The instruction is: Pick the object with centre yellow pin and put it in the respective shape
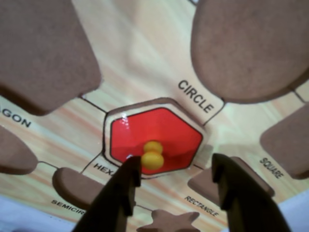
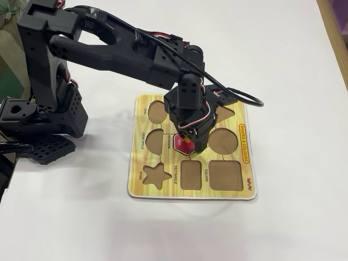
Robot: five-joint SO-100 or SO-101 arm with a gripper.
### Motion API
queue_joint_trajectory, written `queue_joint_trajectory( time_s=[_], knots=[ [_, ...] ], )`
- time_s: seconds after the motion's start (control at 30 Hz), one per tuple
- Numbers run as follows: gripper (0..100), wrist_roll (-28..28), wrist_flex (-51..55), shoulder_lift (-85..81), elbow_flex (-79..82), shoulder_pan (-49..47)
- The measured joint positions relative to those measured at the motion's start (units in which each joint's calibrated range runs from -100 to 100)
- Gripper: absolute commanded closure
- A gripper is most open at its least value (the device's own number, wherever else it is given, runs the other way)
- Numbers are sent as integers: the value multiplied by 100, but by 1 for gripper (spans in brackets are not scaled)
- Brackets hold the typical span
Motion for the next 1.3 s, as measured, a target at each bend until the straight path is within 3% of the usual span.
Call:
queue_joint_trajectory(
  time_s=[0.4, 1.3],
  knots=[
    [82, 31, 0, -902, 54, 0],
    [82, -31, -17, -4931, 3327, 0]
  ],
)
